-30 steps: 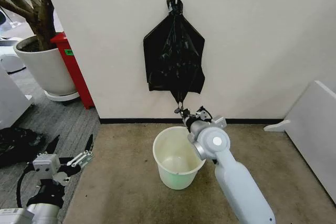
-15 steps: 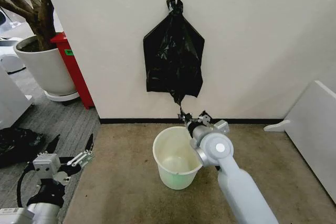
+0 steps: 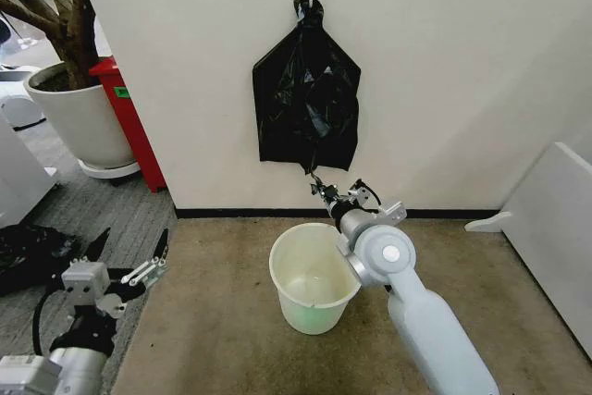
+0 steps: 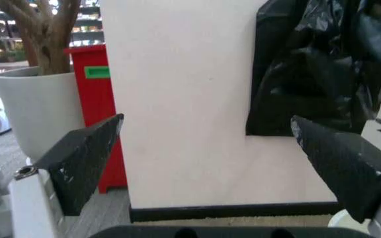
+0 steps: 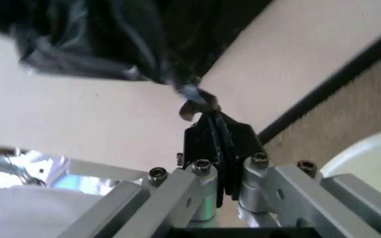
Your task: Place the garbage bag over the trash bin.
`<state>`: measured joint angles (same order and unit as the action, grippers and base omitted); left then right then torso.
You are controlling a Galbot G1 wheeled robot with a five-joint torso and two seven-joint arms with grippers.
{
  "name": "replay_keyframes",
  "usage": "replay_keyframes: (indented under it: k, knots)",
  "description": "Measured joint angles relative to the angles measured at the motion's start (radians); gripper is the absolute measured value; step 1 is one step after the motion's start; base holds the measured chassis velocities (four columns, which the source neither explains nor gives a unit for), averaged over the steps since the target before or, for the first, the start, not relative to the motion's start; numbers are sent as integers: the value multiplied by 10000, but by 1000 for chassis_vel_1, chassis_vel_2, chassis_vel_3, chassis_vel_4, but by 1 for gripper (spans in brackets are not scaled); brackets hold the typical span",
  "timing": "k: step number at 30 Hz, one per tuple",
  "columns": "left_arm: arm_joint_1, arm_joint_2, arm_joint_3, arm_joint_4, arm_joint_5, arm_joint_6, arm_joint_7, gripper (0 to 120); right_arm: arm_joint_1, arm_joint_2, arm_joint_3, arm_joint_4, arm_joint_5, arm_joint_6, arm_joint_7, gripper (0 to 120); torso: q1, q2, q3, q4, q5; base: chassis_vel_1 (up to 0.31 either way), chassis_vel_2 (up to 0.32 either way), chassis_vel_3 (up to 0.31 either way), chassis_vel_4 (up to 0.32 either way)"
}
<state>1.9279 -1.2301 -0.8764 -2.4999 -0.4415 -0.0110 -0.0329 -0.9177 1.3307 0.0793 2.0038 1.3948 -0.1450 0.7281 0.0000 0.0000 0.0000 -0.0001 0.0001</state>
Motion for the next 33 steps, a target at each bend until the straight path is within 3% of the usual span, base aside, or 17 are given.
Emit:
replay_keyframes:
  k: [9, 17, 23, 25, 29, 33]
  knots:
    - [-192, 95, -4, 0, -144, 93, -16, 100, -135, -622, -488, 579, -2234, -448, -903, 11, 0, 0, 0, 1, -1, 0, 0, 0, 0]
    - [-112, 23, -21, 0, -142, 110, -17, 100, 756, -1796, -806, 1314, -4923, -1200, -2418, 46, 0, 0, 0, -2, 1, 0, 0, 0, 0]
    - [-56, -17, 2, 0, -91, 119, -10, 100, 2866, -1996, -1497, 923, -5090, -1714, -2390, 66, 0, 0, 0, 2, -2, 0, 0, 0, 0]
    - [-55, -19, 2, 0, -87, 120, -10, 100, 3118, -1962, -1621, 818, -5063, -1786, -2329, 68, 0, 0, 0, 3, -1, 0, 0, 0, 0]
    - [-43, -52, -9, 0, -65, 139, -7, 100, 4455, -1547, -2431, 308, -4513, -2219, -1388, 88, 0, 0, 1, 1, -2, 0, 0, 0, 0]
    - [-27, -95, -9, 0, -44, 141, -2, 100, 5309, -1053, -2762, -91, -3775, -2272, -348, 98, 0, 0, 1, 1, -3, 0, 0, 0, 0]
